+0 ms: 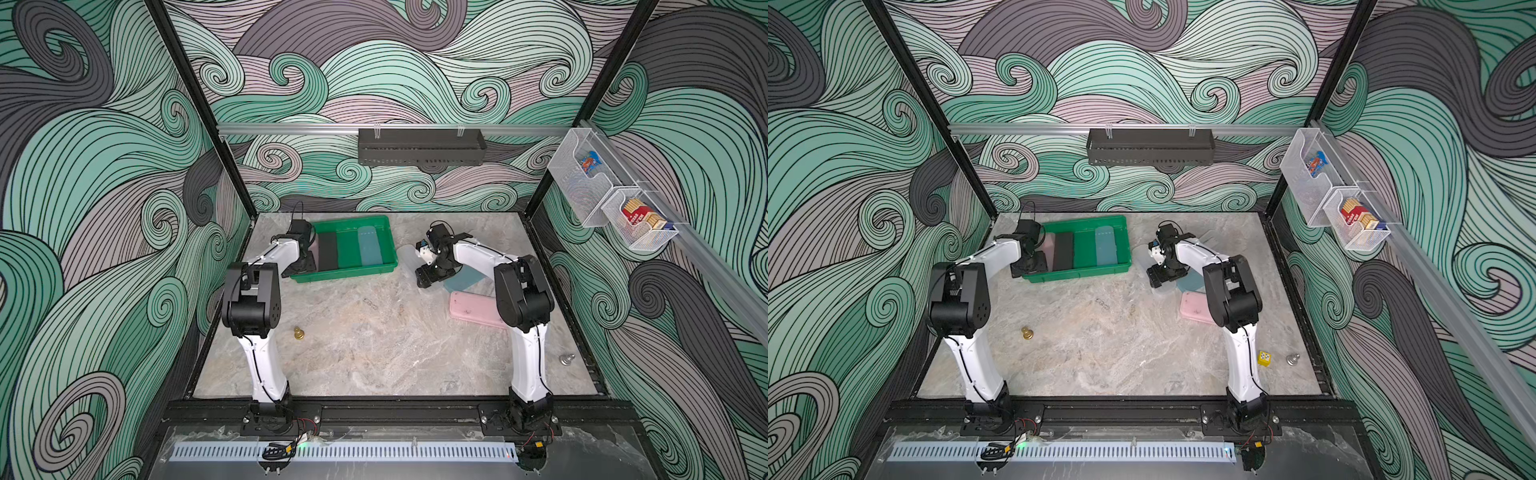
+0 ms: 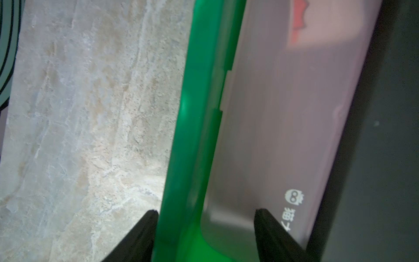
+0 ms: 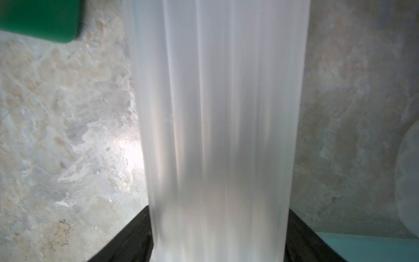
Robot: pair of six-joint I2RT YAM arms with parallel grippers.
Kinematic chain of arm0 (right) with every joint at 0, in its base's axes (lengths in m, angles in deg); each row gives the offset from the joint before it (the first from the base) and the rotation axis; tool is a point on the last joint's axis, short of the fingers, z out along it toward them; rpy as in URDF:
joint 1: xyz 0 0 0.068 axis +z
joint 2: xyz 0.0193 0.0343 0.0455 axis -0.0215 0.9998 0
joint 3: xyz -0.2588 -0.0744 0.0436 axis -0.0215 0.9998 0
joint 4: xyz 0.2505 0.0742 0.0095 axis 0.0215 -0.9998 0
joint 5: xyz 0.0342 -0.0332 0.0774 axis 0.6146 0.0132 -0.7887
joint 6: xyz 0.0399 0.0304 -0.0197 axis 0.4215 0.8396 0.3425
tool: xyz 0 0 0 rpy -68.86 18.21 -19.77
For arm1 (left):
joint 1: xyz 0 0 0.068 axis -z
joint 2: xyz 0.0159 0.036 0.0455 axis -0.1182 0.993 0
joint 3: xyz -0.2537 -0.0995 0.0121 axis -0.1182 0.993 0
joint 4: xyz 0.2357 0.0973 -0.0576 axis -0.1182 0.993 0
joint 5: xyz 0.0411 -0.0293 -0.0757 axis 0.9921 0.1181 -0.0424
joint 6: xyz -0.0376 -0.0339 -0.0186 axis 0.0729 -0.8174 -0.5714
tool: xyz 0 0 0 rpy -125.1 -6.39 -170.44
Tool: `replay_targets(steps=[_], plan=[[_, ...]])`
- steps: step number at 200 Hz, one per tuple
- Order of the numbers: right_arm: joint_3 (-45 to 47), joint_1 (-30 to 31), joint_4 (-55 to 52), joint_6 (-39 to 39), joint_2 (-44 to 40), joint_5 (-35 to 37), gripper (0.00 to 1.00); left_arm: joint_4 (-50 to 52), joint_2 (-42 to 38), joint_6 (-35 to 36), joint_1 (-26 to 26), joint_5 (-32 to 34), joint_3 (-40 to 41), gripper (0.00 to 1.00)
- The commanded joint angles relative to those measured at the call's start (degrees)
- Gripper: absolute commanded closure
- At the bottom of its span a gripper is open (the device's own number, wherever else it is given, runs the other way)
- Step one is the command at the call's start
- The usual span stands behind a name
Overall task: Put the pencil case into the storage box
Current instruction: Adjust the storage box at the center of the board, then pick up the pencil case from the center of the board.
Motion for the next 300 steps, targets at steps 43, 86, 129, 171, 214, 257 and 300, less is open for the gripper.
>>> replay_targets(steps=[43,86,129,171,214,257,300], plan=[[3.85,-1.89,-2.01,1.52,-1.67,-1.98,0.24,0.84,-6.94,2.56,4.36,0.77,6.22,0.4],[4.01,-2.6,-2.0,0.87,-1.96,-2.29,0.24,0.52,-10.23,2.78,6.54,1.44,10.7,0.4],[4.4,-3.55,-1.47,0.84,-2.49,-2.94,0.25,0.17,-12.17,3.18,9.25,1.94,14.0,0.4],[3.14,-4.14,-1.13,1.73,-2.78,-4.31,0.27,-0.88,-14.73,1.01,10.11,1.48,16.69,0.39],[2.22,-4.1,-1.26,2.0,-3.61,-4.32,0.3,-1.99,-18.79,-3.89,10.11,0.37,17.43,0.24],[2.56,-4.1,-0.86,1.48,-5.3,-3.67,0.34,-2.18,-21.13,-6.31,10.11,-0.8,17.14,0.21],[2.86,-4.1,-0.67,1.04,-8.96,-1.22,0.35,-2.42,-21.36,-6.49,10.11,-1.0,16.99,0.2]])
